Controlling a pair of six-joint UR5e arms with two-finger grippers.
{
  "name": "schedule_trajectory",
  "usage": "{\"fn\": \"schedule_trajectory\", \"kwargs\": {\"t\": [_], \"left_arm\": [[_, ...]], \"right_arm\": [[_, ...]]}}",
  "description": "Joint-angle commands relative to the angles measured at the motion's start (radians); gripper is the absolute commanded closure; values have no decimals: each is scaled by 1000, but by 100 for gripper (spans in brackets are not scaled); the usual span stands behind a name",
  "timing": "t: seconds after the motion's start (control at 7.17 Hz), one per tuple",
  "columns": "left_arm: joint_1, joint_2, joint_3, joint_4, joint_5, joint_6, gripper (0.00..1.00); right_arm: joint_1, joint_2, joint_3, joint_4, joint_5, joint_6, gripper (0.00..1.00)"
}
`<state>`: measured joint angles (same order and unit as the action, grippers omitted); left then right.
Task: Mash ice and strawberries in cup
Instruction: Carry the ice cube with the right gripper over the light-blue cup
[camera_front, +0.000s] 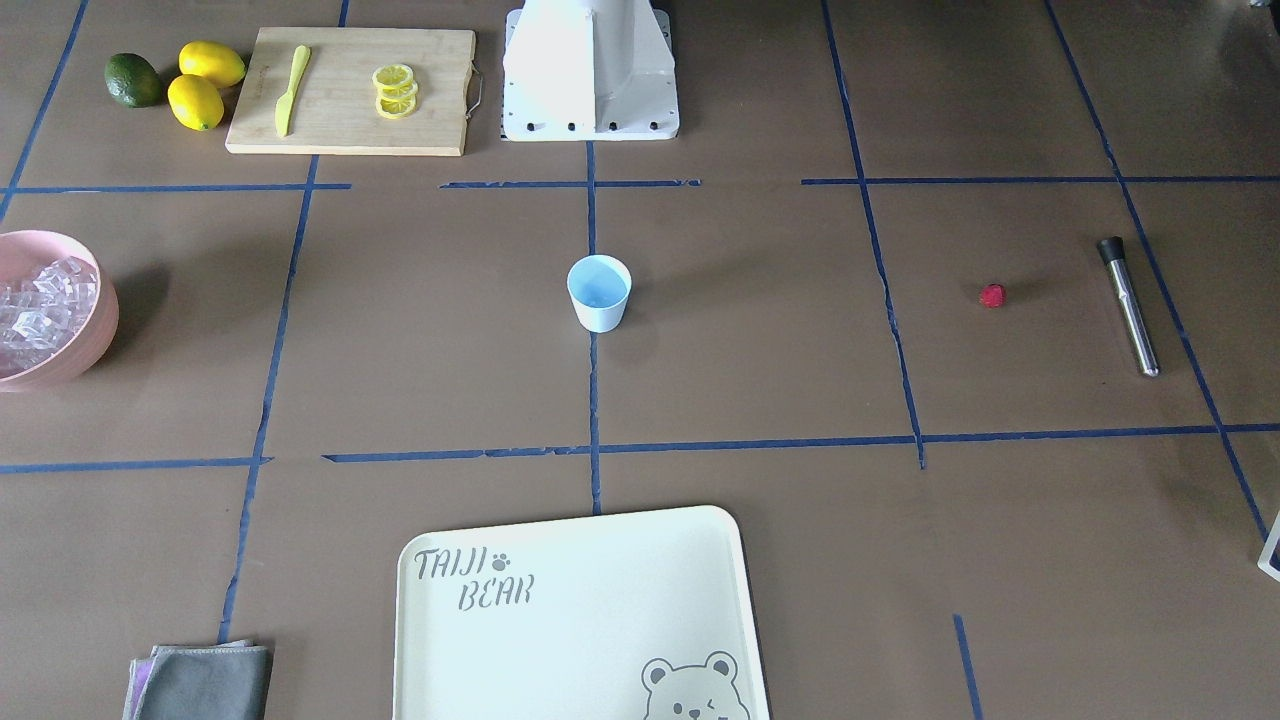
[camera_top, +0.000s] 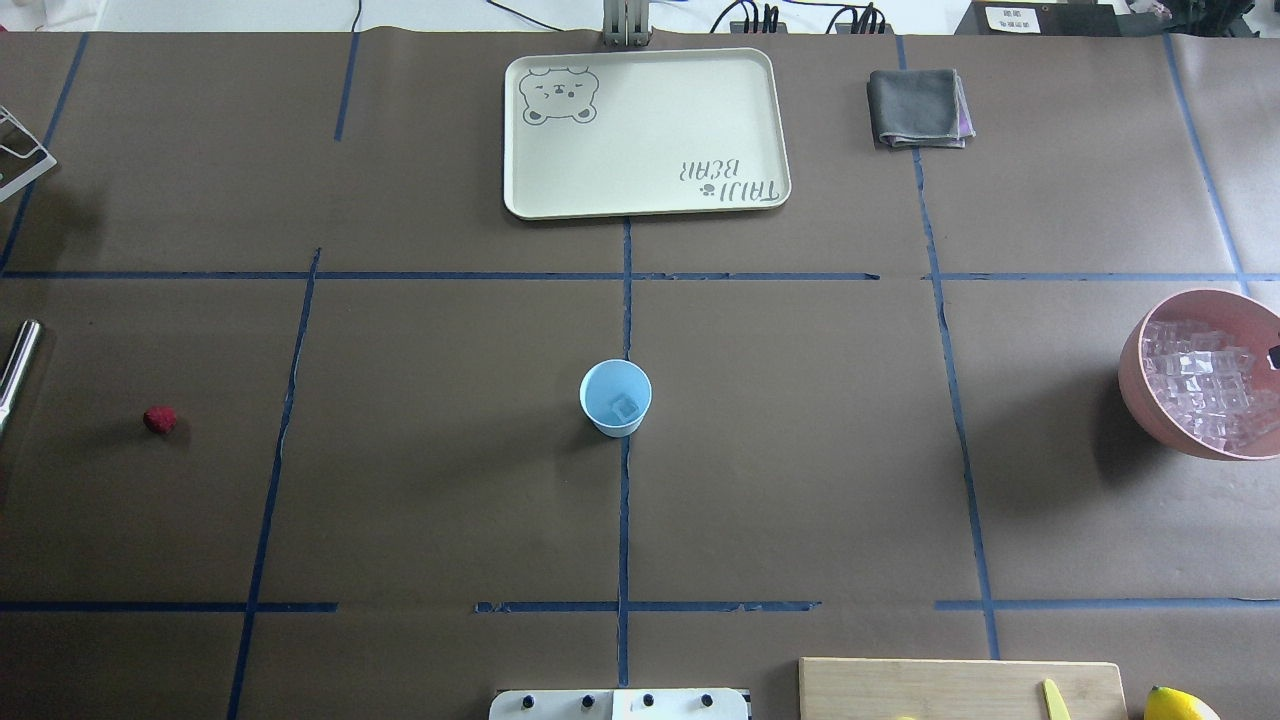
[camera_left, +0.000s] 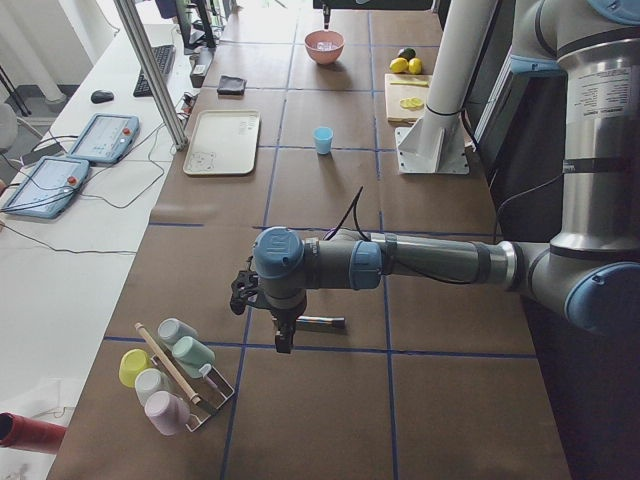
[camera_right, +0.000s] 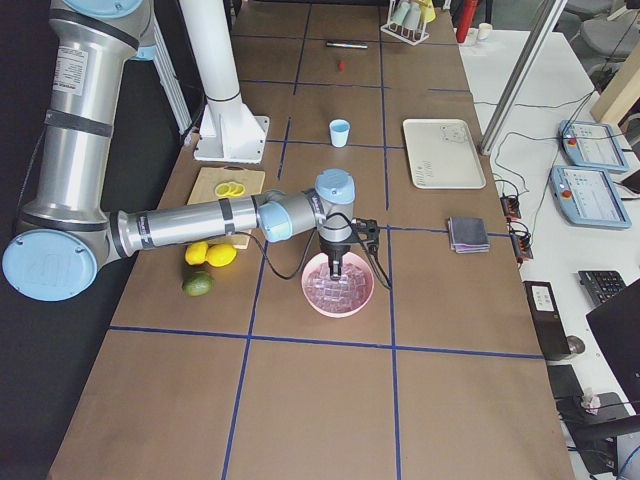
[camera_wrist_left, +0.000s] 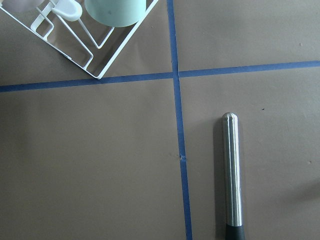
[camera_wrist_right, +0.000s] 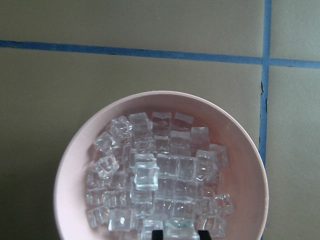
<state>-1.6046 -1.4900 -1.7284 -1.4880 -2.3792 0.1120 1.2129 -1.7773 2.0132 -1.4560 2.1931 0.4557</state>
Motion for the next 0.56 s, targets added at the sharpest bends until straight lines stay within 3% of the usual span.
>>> {"fn": "schedule_trajectory", "kwargs": {"t": [0.0,0.42], "left_arm": [[0,0,0,0,0,0,0],[0,2,0,0,0,0,0]], "right_arm": [[-18,117,84,-124,10,27,100],[-313,665,41,-423,17,460,100]]}}
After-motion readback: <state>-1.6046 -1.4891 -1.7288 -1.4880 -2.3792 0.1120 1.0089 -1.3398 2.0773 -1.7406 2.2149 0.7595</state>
